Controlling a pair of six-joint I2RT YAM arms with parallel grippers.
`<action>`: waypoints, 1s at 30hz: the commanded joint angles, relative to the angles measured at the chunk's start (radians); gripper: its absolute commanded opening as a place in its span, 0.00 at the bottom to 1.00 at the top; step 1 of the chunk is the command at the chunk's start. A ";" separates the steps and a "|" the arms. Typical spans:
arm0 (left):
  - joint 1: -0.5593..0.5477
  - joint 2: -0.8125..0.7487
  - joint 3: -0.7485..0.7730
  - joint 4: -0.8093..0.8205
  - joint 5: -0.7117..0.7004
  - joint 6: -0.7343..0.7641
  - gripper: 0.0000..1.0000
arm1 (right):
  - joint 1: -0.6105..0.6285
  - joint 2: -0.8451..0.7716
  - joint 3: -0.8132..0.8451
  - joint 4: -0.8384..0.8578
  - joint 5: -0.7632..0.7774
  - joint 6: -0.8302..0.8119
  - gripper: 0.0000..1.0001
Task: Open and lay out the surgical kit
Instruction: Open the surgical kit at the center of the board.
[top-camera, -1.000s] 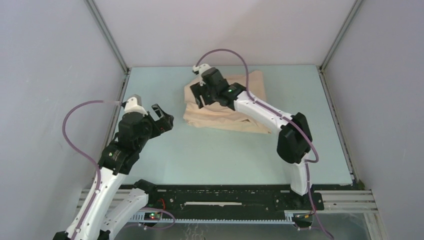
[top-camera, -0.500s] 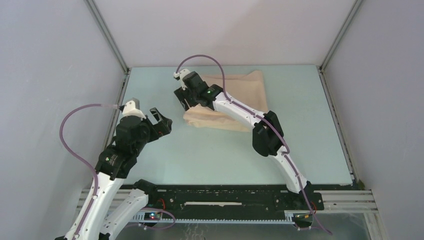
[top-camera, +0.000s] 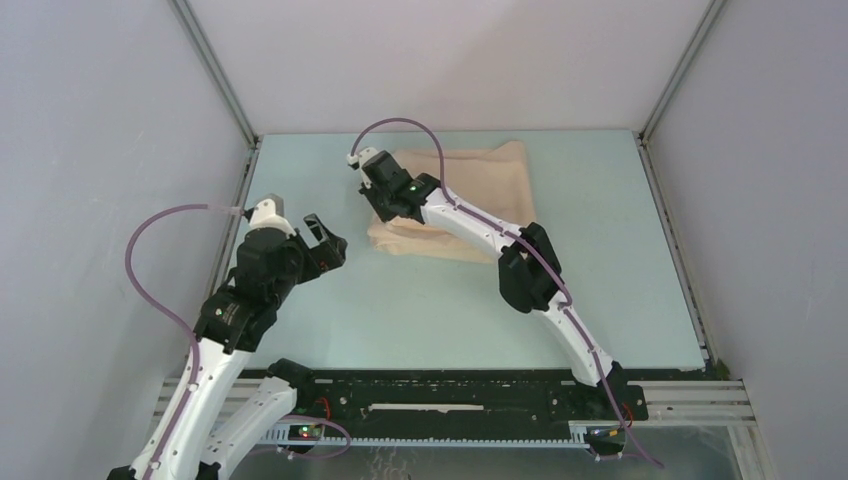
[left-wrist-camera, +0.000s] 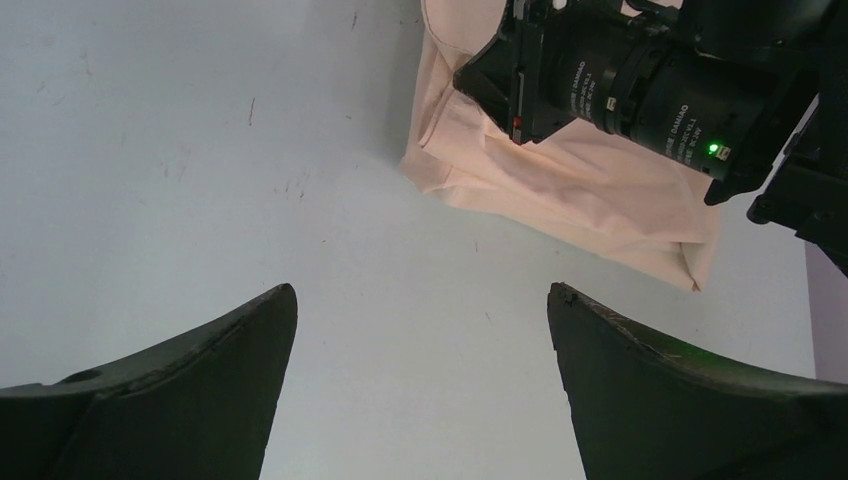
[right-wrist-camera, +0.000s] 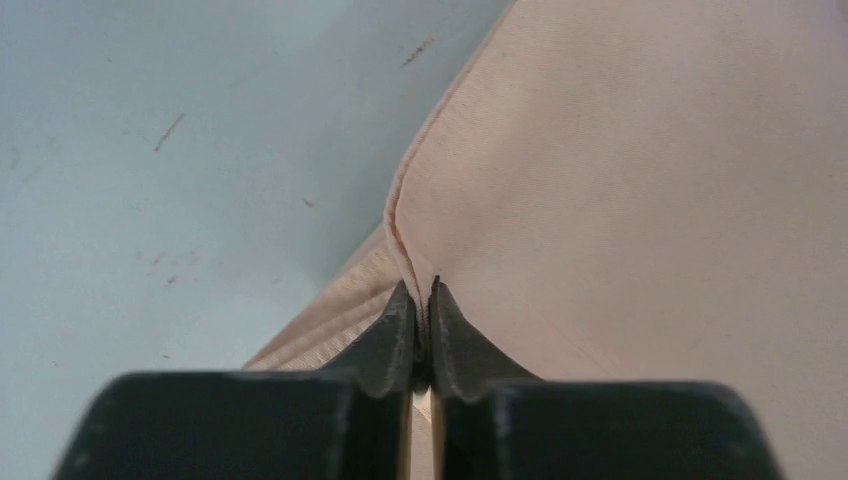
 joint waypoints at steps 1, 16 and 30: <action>0.007 0.010 0.043 0.033 0.025 0.023 1.00 | -0.024 -0.014 0.081 -0.034 0.066 0.026 0.06; 0.008 0.118 0.076 0.088 0.091 0.043 1.00 | -0.335 -0.357 -0.263 0.004 0.308 -0.035 0.00; 0.008 0.313 0.181 0.113 0.160 0.023 1.00 | -0.804 -0.276 0.070 -0.382 0.774 0.181 0.00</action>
